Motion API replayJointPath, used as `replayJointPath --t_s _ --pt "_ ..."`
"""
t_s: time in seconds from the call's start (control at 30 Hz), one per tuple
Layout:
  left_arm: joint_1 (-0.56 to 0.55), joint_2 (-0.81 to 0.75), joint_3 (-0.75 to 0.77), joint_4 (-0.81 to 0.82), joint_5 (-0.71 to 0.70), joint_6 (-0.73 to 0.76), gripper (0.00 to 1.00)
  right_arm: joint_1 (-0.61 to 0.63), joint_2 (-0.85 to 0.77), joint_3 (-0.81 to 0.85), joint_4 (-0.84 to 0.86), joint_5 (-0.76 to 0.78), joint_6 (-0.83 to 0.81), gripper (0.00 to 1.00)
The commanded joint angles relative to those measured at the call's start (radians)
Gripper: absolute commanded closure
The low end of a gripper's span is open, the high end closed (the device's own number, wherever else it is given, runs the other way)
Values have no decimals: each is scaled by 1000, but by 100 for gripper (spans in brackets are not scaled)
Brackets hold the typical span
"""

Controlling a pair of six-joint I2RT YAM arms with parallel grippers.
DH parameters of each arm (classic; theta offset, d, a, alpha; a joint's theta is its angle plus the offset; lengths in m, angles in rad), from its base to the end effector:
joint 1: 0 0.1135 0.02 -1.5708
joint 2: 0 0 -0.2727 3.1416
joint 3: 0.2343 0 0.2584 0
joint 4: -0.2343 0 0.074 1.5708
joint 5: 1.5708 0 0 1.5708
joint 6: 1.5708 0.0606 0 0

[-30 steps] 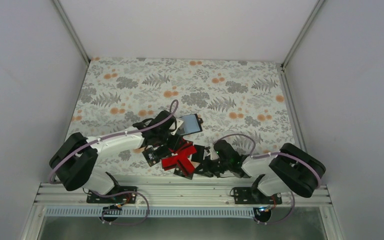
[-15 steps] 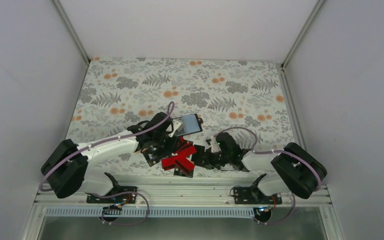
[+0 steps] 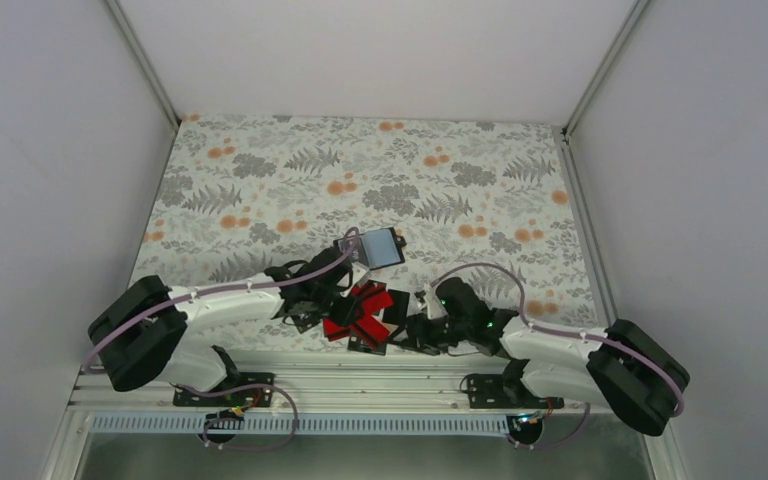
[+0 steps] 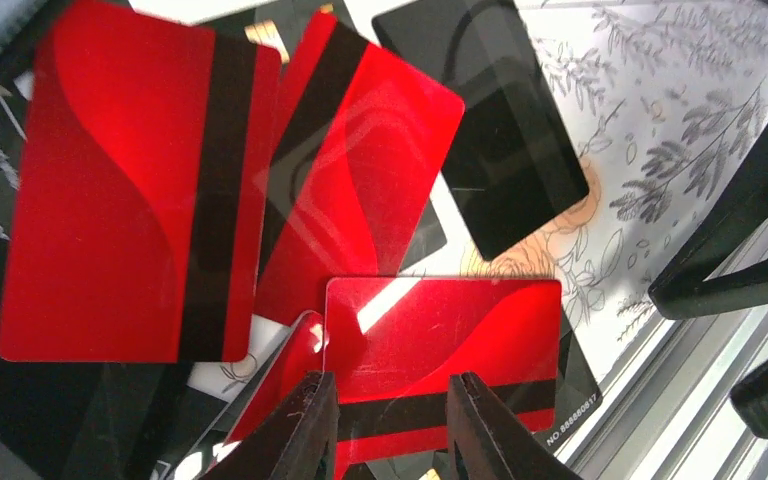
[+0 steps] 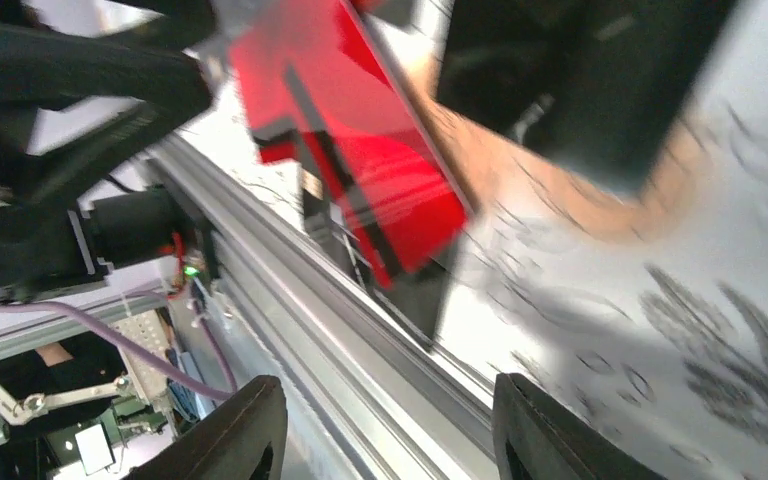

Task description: Put the credit cards into the card holder

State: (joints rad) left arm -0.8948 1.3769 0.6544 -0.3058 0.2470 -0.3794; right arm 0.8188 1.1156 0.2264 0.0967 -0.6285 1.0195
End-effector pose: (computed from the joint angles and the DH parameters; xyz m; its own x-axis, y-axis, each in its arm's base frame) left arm 0.1537 -0.2154 0.1462 -0.8071 0.4324 -0.4020 0.5775 0.7195 -0.3857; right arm 0.1047 0.1641 0.1134 -0.9982 -0.0585 -0.0111 -0.0427 0.5746 0.8174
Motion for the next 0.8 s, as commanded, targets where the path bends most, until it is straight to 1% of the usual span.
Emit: replayJointPath --t_s 0.0,0.17,0.3,0.57,0.67,0.77 --pt "-27 27 -16 62 0 -30 71 77 -9 -64 39 76 151 46" --pt "-47 59 -26 85 -3 -46 71 135 20 -94 108 134 223 45" --pt "-68 74 -39 98 -1 -64 72 163 69 -96 174 151 257 45" --pt "-114 73 -96 119 -17 -114 72 239 189 -58 190 169 301 45" --pt "-129 65 -112 123 -25 -129 72 264 187 -51 179 197 307 44" --pt "-145 60 -126 134 -22 -143 72 267 182 -77 232 222 353 45"
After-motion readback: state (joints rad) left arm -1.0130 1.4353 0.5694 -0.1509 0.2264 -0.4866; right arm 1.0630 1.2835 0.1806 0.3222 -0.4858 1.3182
